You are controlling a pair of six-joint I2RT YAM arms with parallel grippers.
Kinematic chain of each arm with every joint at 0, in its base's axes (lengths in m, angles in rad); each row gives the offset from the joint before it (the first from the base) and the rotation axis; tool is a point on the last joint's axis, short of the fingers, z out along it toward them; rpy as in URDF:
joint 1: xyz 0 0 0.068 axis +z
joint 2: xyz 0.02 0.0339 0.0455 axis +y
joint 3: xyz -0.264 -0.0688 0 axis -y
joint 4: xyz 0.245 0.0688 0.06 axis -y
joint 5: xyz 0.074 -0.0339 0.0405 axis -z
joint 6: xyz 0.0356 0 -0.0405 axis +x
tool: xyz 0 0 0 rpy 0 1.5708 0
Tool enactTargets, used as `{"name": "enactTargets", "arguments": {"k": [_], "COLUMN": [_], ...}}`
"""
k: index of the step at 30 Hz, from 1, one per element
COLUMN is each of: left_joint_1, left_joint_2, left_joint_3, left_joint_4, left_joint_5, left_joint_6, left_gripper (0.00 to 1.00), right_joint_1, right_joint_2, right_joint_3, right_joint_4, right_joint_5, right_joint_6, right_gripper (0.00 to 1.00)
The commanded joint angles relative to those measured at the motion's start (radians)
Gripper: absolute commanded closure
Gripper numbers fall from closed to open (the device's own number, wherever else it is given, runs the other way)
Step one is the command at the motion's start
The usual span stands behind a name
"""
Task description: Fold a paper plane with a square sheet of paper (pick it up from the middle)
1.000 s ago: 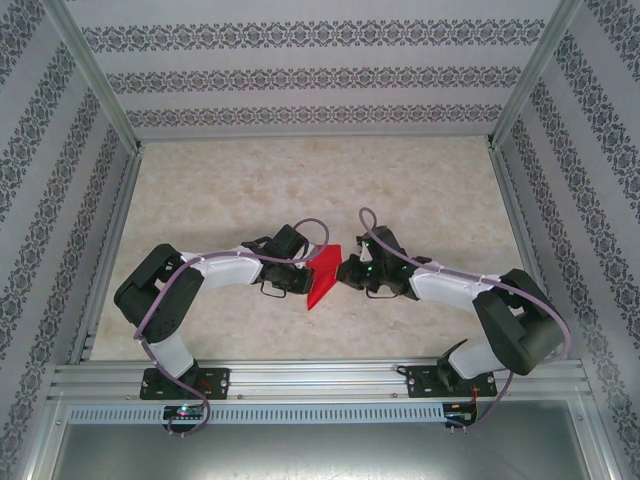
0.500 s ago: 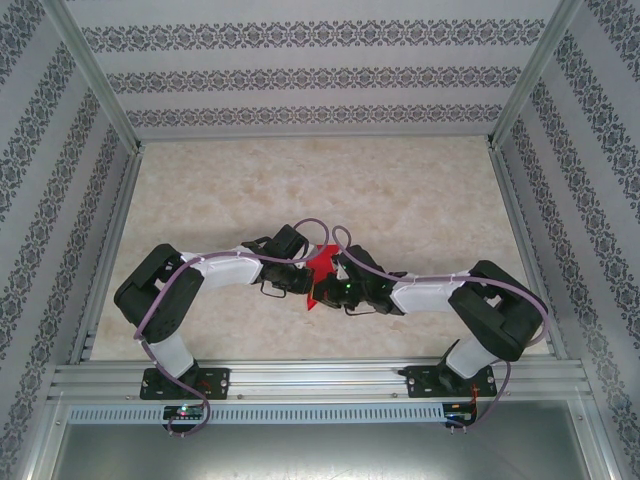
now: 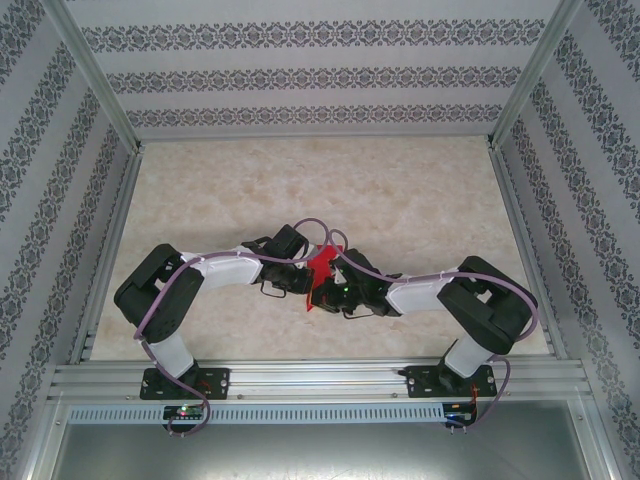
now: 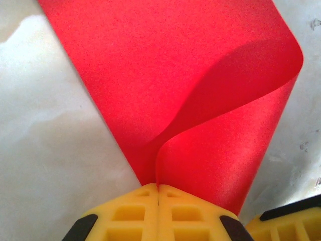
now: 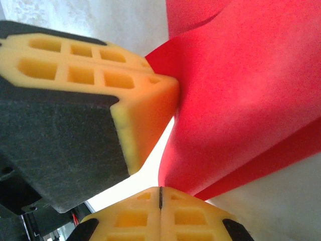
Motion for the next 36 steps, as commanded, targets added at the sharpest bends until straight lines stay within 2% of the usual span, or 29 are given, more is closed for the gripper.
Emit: {"name": "enactTargets", "arguments": {"k": [1,7,14,30,36], "left_joint_1": [0.011,0.011,0.011,0.011,0.011], "left_joint_2": [0.030,0.029,0.030,0.034,0.042], "left_joint_3": [0.003,0.006,0.009,0.014,0.018], "left_joint_4": [-0.039,-0.044,-0.046,-0.049,-0.051], "left_joint_5": [-0.003,0.002,0.012,0.011,0.013], "left_joint_6": [0.004,0.004,0.010,0.011,0.010], "left_gripper": [1.00,0.99,0.99,0.99,0.99], "right_joint_1": [0.013,0.023,0.032,0.016,0.005], "right_joint_2": [0.006,-0.027,0.024,0.058,0.128], "right_joint_3": [0.028,0.026,0.056,0.015,0.017], "right_joint_4": [0.024,-0.004,0.017,-0.082,-0.028], "right_joint_5": [-0.019,-0.008,-0.025,0.007,-0.033], "right_joint_6": [0.000,-0.009,-0.011,-0.003,0.002], "right_gripper": [1.00,1.00,1.00,1.00,0.99]}}
